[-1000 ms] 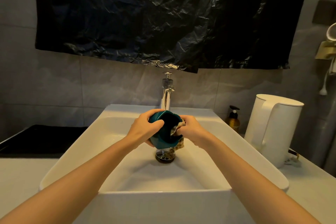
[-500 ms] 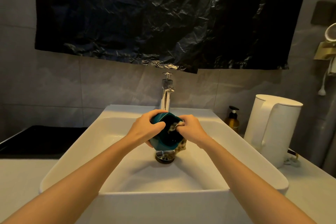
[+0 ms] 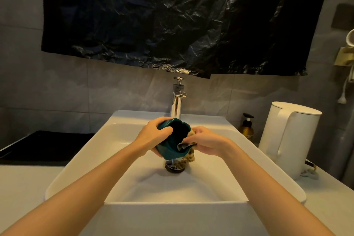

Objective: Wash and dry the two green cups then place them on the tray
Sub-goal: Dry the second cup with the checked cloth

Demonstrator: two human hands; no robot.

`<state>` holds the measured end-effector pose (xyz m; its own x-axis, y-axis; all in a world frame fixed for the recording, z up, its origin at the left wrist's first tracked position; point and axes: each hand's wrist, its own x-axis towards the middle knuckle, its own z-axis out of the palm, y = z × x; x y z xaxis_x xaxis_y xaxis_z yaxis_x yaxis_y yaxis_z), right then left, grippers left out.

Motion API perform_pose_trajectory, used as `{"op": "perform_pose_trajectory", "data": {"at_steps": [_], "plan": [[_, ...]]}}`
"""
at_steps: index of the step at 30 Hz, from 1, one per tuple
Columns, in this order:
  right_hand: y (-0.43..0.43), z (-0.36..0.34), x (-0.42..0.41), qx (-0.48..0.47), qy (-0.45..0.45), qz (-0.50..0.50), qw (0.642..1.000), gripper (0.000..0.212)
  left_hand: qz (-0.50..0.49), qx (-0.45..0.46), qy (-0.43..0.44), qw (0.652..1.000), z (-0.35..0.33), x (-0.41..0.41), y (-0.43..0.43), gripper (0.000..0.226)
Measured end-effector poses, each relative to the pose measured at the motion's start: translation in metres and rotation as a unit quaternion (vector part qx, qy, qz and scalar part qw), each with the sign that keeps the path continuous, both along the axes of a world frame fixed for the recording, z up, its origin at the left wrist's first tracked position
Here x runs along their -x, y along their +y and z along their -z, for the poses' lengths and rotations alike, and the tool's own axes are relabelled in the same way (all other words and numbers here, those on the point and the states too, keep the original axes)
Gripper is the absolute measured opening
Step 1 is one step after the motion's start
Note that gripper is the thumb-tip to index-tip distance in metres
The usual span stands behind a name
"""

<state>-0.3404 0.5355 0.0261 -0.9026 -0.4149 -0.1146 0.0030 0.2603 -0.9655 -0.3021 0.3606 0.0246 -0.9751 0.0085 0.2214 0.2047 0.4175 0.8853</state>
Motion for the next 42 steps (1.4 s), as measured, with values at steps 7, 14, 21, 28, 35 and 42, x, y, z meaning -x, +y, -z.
{"op": "perform_pose_trajectory", "data": {"at_steps": [7, 14, 21, 28, 35, 42], "plan": [[-0.007, 0.017, 0.003, -0.25, 0.156, 0.133, 0.946, 0.02, 0.025, 0.054, 0.015, 0.998, 0.004, 0.0, 0.003, 0.041], [-0.011, 0.01, -0.008, -0.275, 0.35, 0.176, 0.878, 0.017, 0.029, 0.041, 0.014, 0.999, 0.001, 0.002, 0.002, 0.037], [-0.012, 0.011, -0.004, -0.243, 0.247, 0.148, 0.926, 0.019, 0.019, 0.051, 0.017, 0.998, 0.003, 0.003, 0.002, 0.033], [-0.01, 0.005, -0.011, -0.395, 0.437, 0.098, 0.802, 0.019, 0.042, 0.106, 0.004, 0.993, 0.006, 0.005, 0.004, 0.039], [-0.014, 0.005, -0.015, -0.379, 0.411, 0.15, 0.815, 0.02, 0.022, 0.056, 0.009, 0.998, 0.0, 0.003, 0.005, 0.039], [-0.011, 0.007, -0.005, -0.264, 0.222, 0.223, 0.912, 0.02, 0.044, -0.059, 0.041, 0.996, 0.005, 0.002, 0.009, 0.051]]}}
